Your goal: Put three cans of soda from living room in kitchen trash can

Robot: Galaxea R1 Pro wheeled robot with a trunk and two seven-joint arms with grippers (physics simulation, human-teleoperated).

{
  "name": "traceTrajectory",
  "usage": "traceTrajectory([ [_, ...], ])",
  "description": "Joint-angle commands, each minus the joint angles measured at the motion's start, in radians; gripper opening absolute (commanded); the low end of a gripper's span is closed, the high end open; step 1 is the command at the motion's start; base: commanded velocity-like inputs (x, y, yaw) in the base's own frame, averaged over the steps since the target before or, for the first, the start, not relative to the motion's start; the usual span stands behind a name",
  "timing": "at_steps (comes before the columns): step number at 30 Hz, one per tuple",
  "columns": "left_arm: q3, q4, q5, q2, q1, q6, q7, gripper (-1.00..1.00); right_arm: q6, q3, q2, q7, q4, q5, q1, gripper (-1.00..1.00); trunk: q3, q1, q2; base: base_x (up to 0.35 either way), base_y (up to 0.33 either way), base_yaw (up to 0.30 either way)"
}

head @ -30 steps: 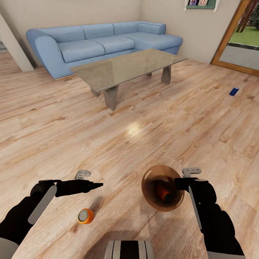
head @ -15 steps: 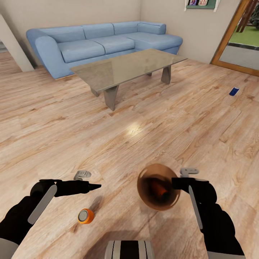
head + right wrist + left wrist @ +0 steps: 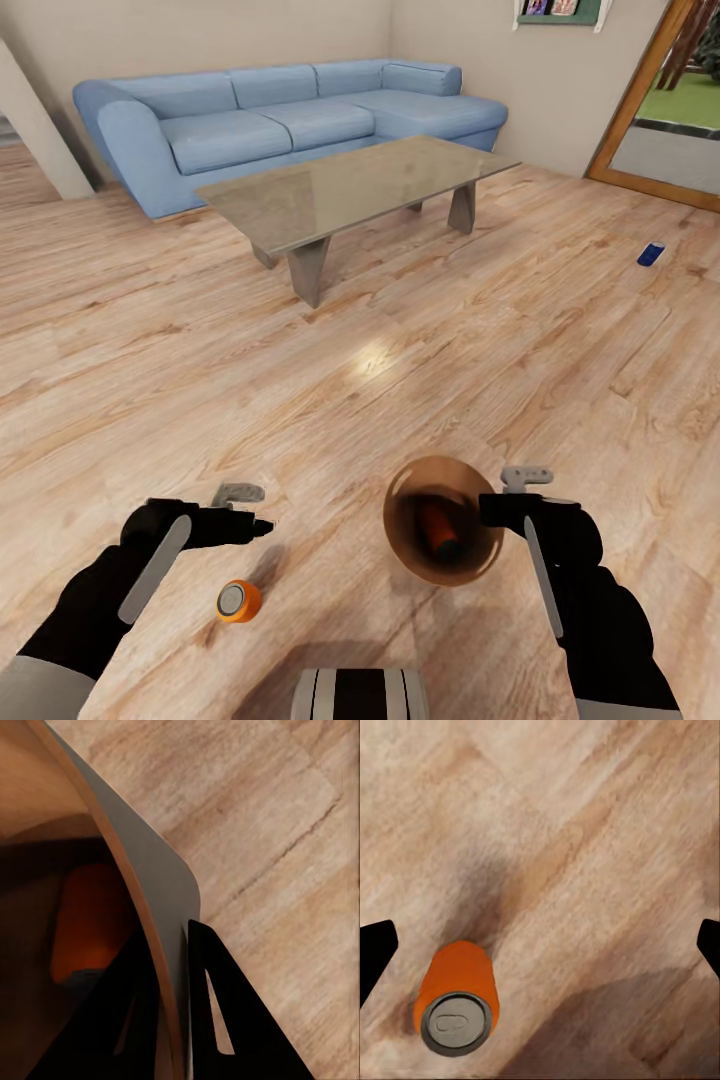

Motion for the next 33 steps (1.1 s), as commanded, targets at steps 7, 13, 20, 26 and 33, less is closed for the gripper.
traceTrajectory([
  [7, 0.001, 0.006, -0.017, -0.100, 0.000, 0.018, 0.274, 1.00, 0.001, 0.000, -0.001, 0.005, 0.000, -0.022, 0.000, -1.00, 0.000, 0.000, 0.000, 0.000, 0.000, 0.000],
  [13, -0.004, 0.083, -0.024, -0.107, 0.000, 0.011, 0.292, 1.00, 0.001, 0.000, -0.001, 0.004, 0.000, -0.022, 0.000, -1.00, 0.000, 0.000, 0.000, 0.000, 0.000, 0.000],
  [20, -0.006, 0.282, -0.055, -0.124, -0.003, -0.074, 0.316, 1.00, 0.001, 0.000, -0.001, 0.004, 0.000, -0.022, 0.000, -1.00, 0.000, 0.000, 0.000, 0.000, 0.000, 0.000],
  [26, -0.007, 0.340, -0.072, -0.126, -0.009, -0.116, 0.317, 1.00, 0.001, 0.000, -0.001, 0.005, 0.000, -0.022, 0.000, -1.00, 0.000, 0.000, 0.000, 0.000, 0.000, 0.000],
  [33, -0.008, 0.474, -0.093, -0.148, -0.010, -0.236, 0.316, 1.00, 0.001, 0.000, -0.001, 0.005, 0.000, -0.022, -0.001, -1.00, 0.000, 0.000, 0.000, 0.000, 0.000, 0.000],
])
